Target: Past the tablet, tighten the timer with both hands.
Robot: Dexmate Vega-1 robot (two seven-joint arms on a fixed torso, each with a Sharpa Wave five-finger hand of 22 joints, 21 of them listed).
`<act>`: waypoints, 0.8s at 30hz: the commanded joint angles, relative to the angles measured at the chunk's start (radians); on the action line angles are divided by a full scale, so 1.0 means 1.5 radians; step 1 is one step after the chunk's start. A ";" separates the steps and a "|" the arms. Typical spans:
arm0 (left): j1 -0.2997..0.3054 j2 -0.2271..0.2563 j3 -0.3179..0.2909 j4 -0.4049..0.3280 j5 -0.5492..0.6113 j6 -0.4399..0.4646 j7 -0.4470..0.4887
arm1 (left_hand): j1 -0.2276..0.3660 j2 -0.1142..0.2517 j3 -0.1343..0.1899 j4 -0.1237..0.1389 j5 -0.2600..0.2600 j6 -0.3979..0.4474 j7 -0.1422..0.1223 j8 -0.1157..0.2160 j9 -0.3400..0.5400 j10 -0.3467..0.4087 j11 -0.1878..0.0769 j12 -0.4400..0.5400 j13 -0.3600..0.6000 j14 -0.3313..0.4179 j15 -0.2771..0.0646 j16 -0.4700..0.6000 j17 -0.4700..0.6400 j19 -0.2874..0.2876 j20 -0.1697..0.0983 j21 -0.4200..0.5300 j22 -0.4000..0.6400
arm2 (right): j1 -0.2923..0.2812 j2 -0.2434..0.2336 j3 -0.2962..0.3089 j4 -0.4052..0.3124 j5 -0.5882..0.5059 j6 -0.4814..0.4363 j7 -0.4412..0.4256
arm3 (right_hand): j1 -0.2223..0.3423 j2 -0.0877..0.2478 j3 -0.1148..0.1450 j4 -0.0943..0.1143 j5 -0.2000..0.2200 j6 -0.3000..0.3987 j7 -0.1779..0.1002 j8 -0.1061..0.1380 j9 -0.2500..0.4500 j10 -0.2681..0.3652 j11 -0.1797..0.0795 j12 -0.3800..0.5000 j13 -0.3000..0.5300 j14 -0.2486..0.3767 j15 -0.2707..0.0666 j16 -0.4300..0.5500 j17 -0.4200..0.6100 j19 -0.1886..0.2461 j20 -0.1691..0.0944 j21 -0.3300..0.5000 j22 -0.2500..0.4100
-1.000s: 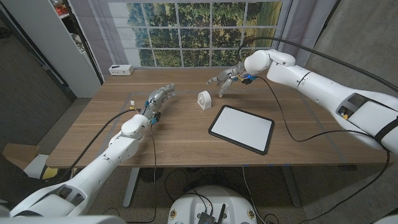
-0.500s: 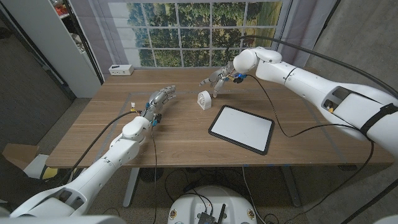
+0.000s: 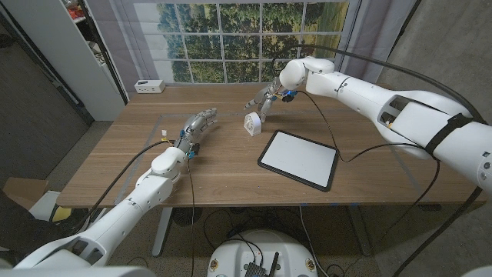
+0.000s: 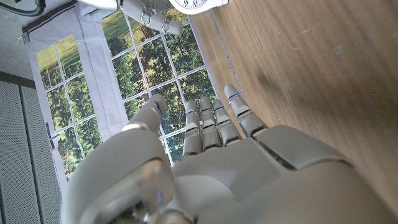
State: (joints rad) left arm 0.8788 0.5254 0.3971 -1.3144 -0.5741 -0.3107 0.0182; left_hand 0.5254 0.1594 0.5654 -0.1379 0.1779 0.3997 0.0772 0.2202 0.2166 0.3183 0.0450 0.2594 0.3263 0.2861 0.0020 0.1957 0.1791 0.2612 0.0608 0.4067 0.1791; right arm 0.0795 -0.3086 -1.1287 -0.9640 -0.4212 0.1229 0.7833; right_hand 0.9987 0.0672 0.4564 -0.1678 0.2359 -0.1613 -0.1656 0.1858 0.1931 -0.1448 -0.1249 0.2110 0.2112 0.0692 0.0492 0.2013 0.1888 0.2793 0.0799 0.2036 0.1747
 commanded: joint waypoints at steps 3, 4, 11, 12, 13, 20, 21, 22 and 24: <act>0.007 0.001 -0.003 -0.003 -0.005 0.001 0.003 | 0.004 -0.001 0.002 0.000 0.002 -0.002 -0.001 0.001 0.001 -0.005 -0.001 0.002 0.005 0.003 -0.001 0.001 0.002 0.002 0.003 -0.003 0.003 | 0.038 0.064 -0.038 0.118 0.013 0.018 0.000 | 0.000 -0.014 -0.012 0.002 -0.007 0.014 0.012 0.013 0.001 0.017 0.004 0.010 0.003 0.018 0.002 0.009 0.002 0.015 0.001 0.005 0.001; 0.006 0.001 -0.003 -0.003 -0.005 0.001 0.002 | 0.004 -0.001 0.002 0.000 0.002 -0.004 0.000 0.001 0.001 -0.005 -0.001 0.002 0.005 0.003 -0.002 0.000 0.002 0.002 0.003 -0.003 0.003 | 0.039 0.067 -0.039 0.124 0.015 0.020 -0.001 | 0.000 -0.016 -0.013 0.002 -0.008 0.017 0.013 0.014 0.001 0.021 0.002 0.011 0.004 0.021 0.002 0.010 0.002 0.017 0.002 0.005 0.001; 0.005 -0.002 -0.003 0.001 -0.006 0.000 0.003 | 0.003 -0.003 0.002 0.001 0.002 0.002 0.005 0.002 0.001 -0.003 0.000 0.004 0.007 0.003 0.002 0.000 0.002 0.002 0.002 -0.005 0.003 | 0.049 0.088 -0.048 0.165 0.026 0.028 -0.003 | -0.005 -0.021 -0.024 0.007 -0.016 0.054 0.031 0.026 0.001 0.028 0.009 0.014 0.007 0.031 -0.003 0.012 0.004 0.021 0.002 0.005 0.001; 0.005 -0.002 -0.003 0.001 -0.006 0.000 0.003 | 0.003 -0.003 0.001 0.001 0.001 0.003 0.007 0.003 0.001 -0.002 0.000 0.004 0.008 0.003 0.002 0.000 0.003 0.002 0.002 -0.005 0.003 | 0.049 0.089 -0.048 0.169 0.028 0.029 -0.004 | -0.005 -0.021 -0.024 0.007 -0.016 0.055 0.032 0.026 0.001 0.029 0.009 0.014 0.007 0.031 -0.003 0.012 0.004 0.022 0.002 0.005 0.001; 0.005 -0.002 -0.003 0.001 -0.006 0.000 0.003 | 0.002 -0.003 0.001 0.001 0.001 0.004 0.007 0.003 0.001 -0.002 0.001 0.005 0.008 0.004 0.002 0.000 0.003 0.002 0.002 -0.005 0.003 | 0.050 0.092 -0.049 0.175 0.031 0.031 -0.004 | -0.006 -0.021 -0.025 0.008 -0.017 0.057 0.033 0.026 0.001 0.032 0.012 0.016 0.008 0.034 -0.004 0.013 0.004 0.023 0.003 0.006 0.001; 0.000 -0.003 -0.002 0.006 -0.006 0.002 0.000 | 0.006 -0.002 0.003 0.000 0.002 -0.002 0.004 -0.001 0.001 -0.008 0.001 0.003 0.010 0.001 -0.001 -0.001 0.002 0.002 0.002 -0.007 0.004 | 0.058 0.109 -0.056 0.213 0.038 0.036 -0.012 | -0.008 -0.021 -0.030 0.010 -0.020 0.068 0.042 0.028 0.001 0.042 0.019 0.019 0.010 0.043 -0.004 0.015 0.005 0.028 0.006 0.006 0.001; -0.001 -0.003 -0.001 0.007 -0.005 0.002 0.000 | 0.006 -0.002 0.003 0.000 0.002 -0.002 0.005 -0.001 0.001 -0.007 0.001 0.003 0.010 0.001 -0.001 -0.001 0.002 0.002 0.002 -0.007 0.004 | 0.059 0.110 -0.057 0.216 0.040 0.037 -0.013 | -0.008 -0.021 -0.030 0.010 -0.020 0.068 0.042 0.028 0.001 0.041 0.020 0.019 0.010 0.043 -0.005 0.015 0.005 0.029 0.006 0.007 0.001; -0.002 -0.003 -0.001 0.008 -0.005 0.002 -0.001 | 0.006 -0.002 0.003 0.000 0.002 -0.002 0.005 0.000 0.001 -0.007 0.001 0.003 0.010 0.001 -0.001 -0.001 0.002 0.002 0.002 -0.007 0.004 | 0.060 0.112 -0.057 0.219 0.041 0.038 -0.012 | -0.008 -0.021 -0.031 0.010 -0.020 0.068 0.042 0.027 0.001 0.041 0.023 0.019 0.010 0.044 -0.004 0.015 0.005 0.029 0.006 0.007 0.001; -0.004 -0.003 0.000 0.010 -0.006 0.003 -0.003 | 0.005 -0.002 0.003 0.000 0.002 -0.002 0.005 -0.001 0.001 -0.007 0.001 0.003 0.011 0.000 -0.001 -0.002 0.002 0.002 0.002 -0.007 0.004 | 0.062 0.117 -0.059 0.229 0.044 0.040 -0.013 | -0.009 -0.022 -0.032 0.010 -0.021 0.068 0.042 0.027 0.001 0.042 0.024 0.019 0.010 0.044 -0.004 0.015 0.005 0.030 0.006 0.007 0.001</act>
State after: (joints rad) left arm 0.8841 0.5229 0.3934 -1.3106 -0.5815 -0.3113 0.0217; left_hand 0.5254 0.1594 0.5655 -0.1380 0.1779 0.3974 0.0826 0.2202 0.2165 0.3122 0.0463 0.2593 0.3368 0.2877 0.0036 0.1964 0.1790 0.2612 0.0608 0.3989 0.1791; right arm 0.1510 -0.1772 -1.1986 -0.7113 -0.3758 0.1685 0.7727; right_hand 0.9893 0.0422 0.4108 -0.1529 0.2051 -0.0678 -0.0993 0.2206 0.1930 -0.0874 -0.0890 0.2332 0.2211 0.1256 0.0431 0.2183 0.1935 0.3165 0.0892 0.2074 0.1746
